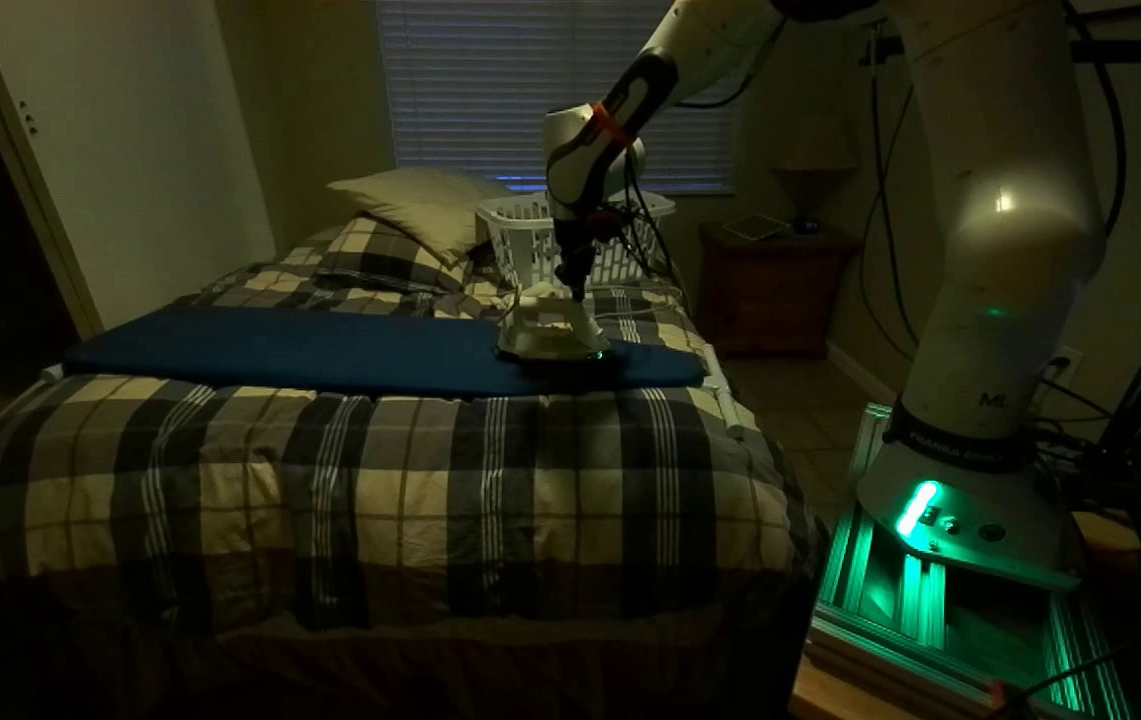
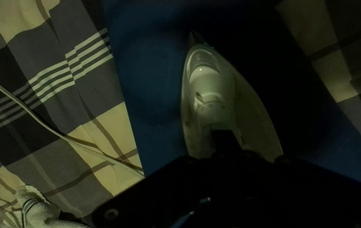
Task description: Press the pressing iron power button
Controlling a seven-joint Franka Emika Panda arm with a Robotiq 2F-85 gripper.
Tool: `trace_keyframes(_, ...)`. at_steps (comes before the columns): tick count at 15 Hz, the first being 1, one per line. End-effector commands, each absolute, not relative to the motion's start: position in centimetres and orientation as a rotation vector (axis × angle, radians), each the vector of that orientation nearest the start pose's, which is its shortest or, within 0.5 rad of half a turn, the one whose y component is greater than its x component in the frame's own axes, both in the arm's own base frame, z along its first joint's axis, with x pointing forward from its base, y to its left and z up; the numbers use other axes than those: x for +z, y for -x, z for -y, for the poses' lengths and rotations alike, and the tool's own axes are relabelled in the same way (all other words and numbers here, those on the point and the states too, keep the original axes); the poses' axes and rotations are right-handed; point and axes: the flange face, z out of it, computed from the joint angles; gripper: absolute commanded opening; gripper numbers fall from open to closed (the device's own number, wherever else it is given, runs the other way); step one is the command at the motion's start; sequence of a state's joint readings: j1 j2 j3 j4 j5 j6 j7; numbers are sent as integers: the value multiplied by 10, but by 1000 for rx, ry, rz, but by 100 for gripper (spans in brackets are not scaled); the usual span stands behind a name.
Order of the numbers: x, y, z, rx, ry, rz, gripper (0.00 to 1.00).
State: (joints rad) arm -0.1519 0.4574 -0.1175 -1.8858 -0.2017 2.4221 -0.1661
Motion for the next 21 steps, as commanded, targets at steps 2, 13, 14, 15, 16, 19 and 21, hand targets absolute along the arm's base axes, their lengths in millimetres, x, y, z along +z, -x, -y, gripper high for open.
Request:
trace_keyframes(2, 274, -622, 166, -64, 3321, 123, 0)
trace_keyframes(13, 267, -617, 165, 20, 3310, 99, 0)
trace_keyframes(14, 266, -618, 165, 11, 3309, 97, 0)
trace_keyframes(15, 266, -619, 164, 5, 3306, 95, 0)
trace_keyframes(16, 266, -620, 164, -1, 3306, 94, 0)
trace_keyframes(19, 265, -620, 164, 6, 3304, 96, 0)
trace_keyframes(21, 262, -621, 163, 16, 3307, 97, 0)
